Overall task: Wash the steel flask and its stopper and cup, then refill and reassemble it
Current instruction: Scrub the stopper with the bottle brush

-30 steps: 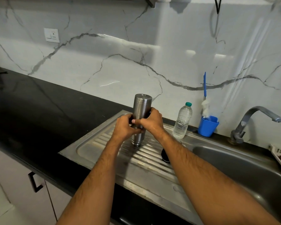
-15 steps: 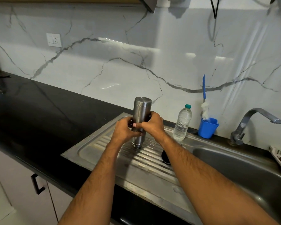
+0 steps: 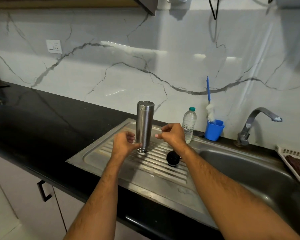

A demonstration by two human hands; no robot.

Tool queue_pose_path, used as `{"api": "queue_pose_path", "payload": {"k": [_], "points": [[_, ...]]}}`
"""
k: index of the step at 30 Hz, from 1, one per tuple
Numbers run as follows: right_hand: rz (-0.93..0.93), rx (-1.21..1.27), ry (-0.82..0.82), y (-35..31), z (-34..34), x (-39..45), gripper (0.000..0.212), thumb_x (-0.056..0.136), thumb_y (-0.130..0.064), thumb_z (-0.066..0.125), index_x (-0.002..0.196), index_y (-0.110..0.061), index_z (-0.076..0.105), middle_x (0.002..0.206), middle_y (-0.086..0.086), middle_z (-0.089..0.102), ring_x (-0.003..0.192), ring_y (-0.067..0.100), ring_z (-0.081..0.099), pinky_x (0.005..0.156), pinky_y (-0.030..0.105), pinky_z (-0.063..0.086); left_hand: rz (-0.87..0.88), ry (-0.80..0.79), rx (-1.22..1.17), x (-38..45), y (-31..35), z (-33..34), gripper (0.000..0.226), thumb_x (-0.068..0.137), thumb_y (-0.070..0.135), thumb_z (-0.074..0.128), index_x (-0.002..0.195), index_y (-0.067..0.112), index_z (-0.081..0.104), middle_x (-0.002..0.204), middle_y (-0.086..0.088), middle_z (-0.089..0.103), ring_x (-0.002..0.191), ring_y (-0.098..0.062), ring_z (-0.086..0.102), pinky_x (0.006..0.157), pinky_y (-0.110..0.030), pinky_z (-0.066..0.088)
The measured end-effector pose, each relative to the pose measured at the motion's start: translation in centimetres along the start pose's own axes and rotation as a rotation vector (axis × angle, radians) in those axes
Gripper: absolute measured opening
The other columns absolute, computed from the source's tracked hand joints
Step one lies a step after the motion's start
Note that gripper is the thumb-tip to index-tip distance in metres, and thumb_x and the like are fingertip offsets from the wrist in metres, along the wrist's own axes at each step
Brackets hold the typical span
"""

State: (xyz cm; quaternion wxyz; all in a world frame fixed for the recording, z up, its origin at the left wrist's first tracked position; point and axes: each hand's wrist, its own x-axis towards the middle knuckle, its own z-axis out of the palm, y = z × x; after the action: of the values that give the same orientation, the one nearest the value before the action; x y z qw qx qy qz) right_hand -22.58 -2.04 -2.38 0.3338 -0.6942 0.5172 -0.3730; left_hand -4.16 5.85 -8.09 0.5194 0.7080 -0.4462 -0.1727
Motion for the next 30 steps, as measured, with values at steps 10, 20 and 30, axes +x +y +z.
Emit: {"api": "queue_pose_path", "payload": {"k": [10,20,30], "points": [[-0.002,-0.071,0.037,5.4,-4.6,-3.0,0.029,0.067,-0.011,0.092,0.089,-0.021,0.076,0.083,-0.008,0.073,0.085,0.009,0.071,0.083,0.026,0.060,0.042,-0.197,-0.002,-4.5,3.5,6.7,0.050,0.066,0.011,0.094,0.108,0.010,0.067,0.098,-0.003,0.070,0.092,-0.018,0.068,0.085,-0.028,0.059],[-0.002,-0.135,-0.073,8.7,-4.0,-4.2,0.050,0.070,-0.011,0.091,0.116,-0.016,0.073,0.108,-0.001,0.074,0.099,0.009,0.066,0.087,0.019,0.050,0.126,-0.283,0.234,-5.7,4.5,10.9,0.076,0.064,0.016,0.095,0.132,0.010,0.063,0.120,-0.007,0.072,0.106,-0.017,0.069,0.098,-0.031,0.056],[-0.039,0.029,-0.037,9.6,-7.5,-4.0,0.042,0.067,-0.007,0.092,0.105,-0.012,0.076,0.095,0.000,0.076,0.086,0.008,0.070,0.085,0.028,0.060,0.280,-0.216,0.189,-6.0,6.6,12.8,0.055,0.063,0.020,0.094,0.114,0.016,0.074,0.103,0.001,0.077,0.092,-0.010,0.070,0.088,-0.028,0.059]]}}
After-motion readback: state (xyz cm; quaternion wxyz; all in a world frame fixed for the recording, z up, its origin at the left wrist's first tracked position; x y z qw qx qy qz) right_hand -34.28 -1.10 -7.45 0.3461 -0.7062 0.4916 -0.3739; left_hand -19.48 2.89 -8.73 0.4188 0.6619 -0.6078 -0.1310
